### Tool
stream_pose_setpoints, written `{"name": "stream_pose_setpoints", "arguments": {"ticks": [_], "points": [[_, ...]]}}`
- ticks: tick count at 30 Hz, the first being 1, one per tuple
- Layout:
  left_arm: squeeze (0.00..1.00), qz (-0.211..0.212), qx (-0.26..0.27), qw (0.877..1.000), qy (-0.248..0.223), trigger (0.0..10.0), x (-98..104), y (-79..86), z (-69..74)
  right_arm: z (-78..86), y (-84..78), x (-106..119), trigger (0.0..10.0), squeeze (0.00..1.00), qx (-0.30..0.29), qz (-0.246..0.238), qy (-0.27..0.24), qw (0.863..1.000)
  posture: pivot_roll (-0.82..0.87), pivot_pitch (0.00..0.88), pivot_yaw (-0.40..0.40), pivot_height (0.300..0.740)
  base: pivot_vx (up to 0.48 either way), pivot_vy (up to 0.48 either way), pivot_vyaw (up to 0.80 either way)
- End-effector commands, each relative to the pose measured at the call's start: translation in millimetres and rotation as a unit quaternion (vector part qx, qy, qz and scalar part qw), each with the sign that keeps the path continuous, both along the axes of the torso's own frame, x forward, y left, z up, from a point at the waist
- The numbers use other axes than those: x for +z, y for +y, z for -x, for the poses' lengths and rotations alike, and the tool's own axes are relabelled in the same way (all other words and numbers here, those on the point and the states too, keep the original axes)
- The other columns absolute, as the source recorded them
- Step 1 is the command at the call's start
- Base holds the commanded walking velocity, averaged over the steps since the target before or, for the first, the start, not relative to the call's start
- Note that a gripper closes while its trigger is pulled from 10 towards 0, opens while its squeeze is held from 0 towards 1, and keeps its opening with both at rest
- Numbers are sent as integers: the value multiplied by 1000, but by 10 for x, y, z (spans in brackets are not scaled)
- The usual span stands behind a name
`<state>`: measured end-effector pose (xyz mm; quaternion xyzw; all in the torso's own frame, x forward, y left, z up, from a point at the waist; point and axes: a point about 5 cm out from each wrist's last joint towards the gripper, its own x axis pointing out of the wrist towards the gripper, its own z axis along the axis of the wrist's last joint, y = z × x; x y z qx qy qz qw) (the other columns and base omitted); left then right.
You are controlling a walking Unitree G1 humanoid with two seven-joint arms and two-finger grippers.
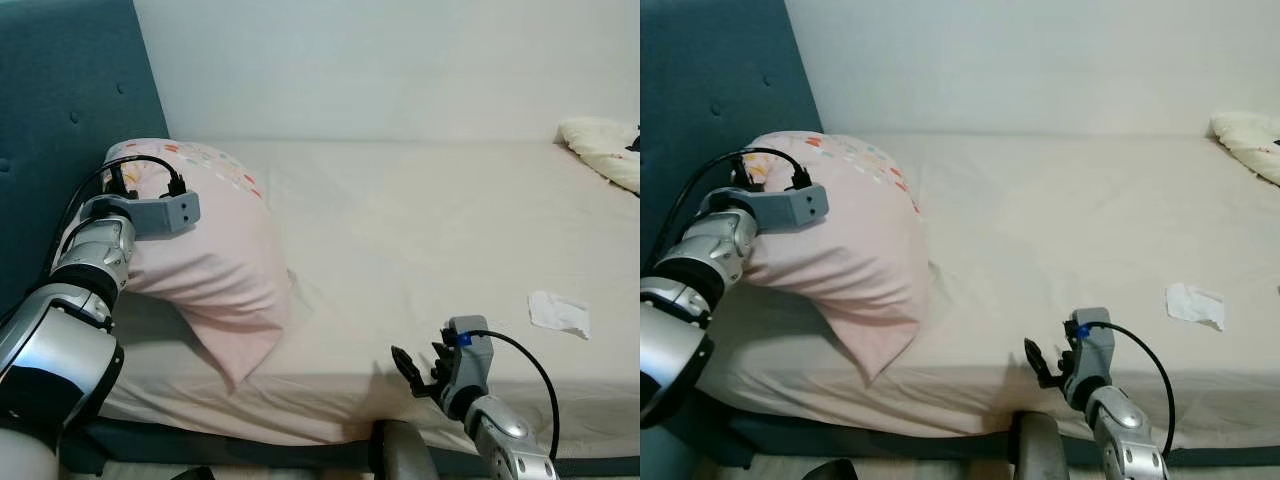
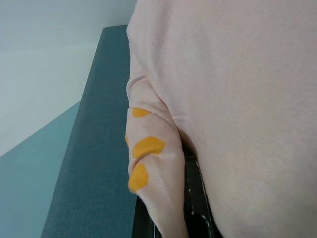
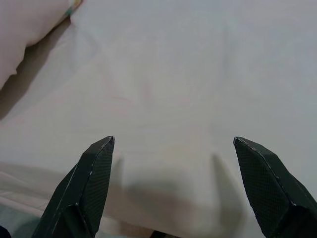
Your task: Clean up the room
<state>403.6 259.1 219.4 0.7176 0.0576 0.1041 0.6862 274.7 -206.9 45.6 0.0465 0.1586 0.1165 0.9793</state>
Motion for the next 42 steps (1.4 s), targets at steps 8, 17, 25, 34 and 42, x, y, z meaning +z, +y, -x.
{"name": "stream_pose_setpoints", "arguments": {"ticks": [8,17,25,34,42], "points": [[0,-5,35,998,-59,0,266,227,40,78,-4,-16,10000,0,0,2,9,1000,-125,0,23,346,0,0,0],[0,-5,43,996,-78,0,407,287,47,141,9,-43,10000,0,5,6,19,1000,-126,0,18,346,0,0,0],[0,126,80,988,-47,10000,101,411,127,262,37,-98,10000,0,9,7,35,999,-123,0,7,346,0,0,0],[1000,272,89,957,-42,10000,-255,347,179,305,33,-71,10000,0,9,8,36,999,-149,0,3,346,0,0,0],[1000,262,58,960,-82,10000,-136,243,120,317,29,-54,10000,0,6,8,37,999,-143,0,3,346,0,0,0]]}}
